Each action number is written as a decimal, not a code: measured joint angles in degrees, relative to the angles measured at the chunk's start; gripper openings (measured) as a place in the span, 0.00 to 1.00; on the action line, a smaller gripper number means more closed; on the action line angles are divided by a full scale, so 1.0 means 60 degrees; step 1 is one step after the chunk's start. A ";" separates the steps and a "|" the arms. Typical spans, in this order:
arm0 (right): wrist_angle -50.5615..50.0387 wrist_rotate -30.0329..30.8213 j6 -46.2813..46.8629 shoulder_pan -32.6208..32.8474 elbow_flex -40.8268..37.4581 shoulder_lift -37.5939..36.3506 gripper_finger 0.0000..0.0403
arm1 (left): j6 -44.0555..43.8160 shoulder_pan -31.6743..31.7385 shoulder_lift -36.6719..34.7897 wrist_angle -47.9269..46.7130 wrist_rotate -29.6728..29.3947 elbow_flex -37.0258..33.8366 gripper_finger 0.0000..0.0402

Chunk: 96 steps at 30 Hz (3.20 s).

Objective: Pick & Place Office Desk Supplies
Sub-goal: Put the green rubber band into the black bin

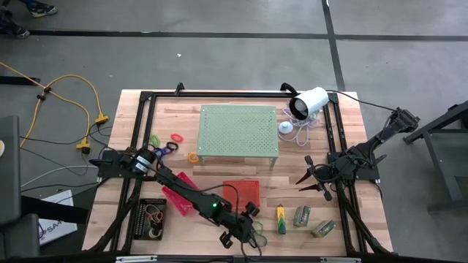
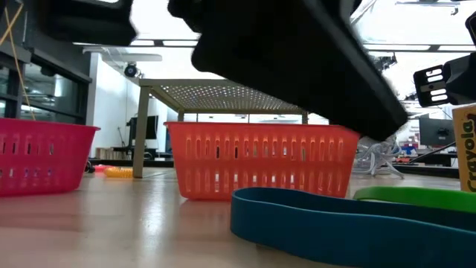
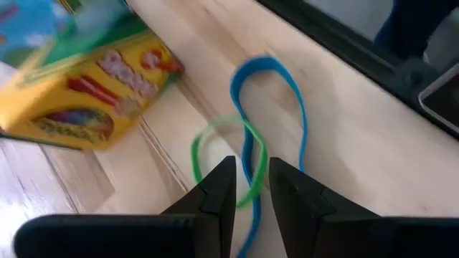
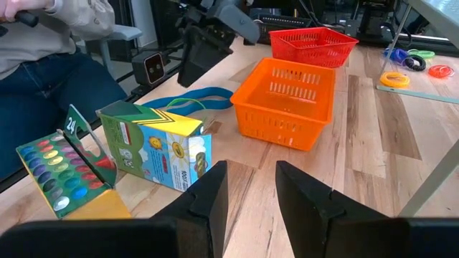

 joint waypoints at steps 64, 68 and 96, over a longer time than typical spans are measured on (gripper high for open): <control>0.0047 0.0001 0.0001 0.0003 0.0000 -0.0004 0.26 | -0.0641 0.0000 0.0397 -0.0135 -0.0011 -0.0015 0.20; 0.0047 0.0001 0.0002 0.0000 0.0000 -0.0004 0.26 | -0.0587 0.0000 0.0397 -0.0186 -0.0011 -0.0015 0.20; 0.0047 0.0001 0.0000 0.0000 0.0004 -0.0004 0.26 | -0.0583 0.0062 0.0400 -0.0175 -0.0059 -0.0015 0.00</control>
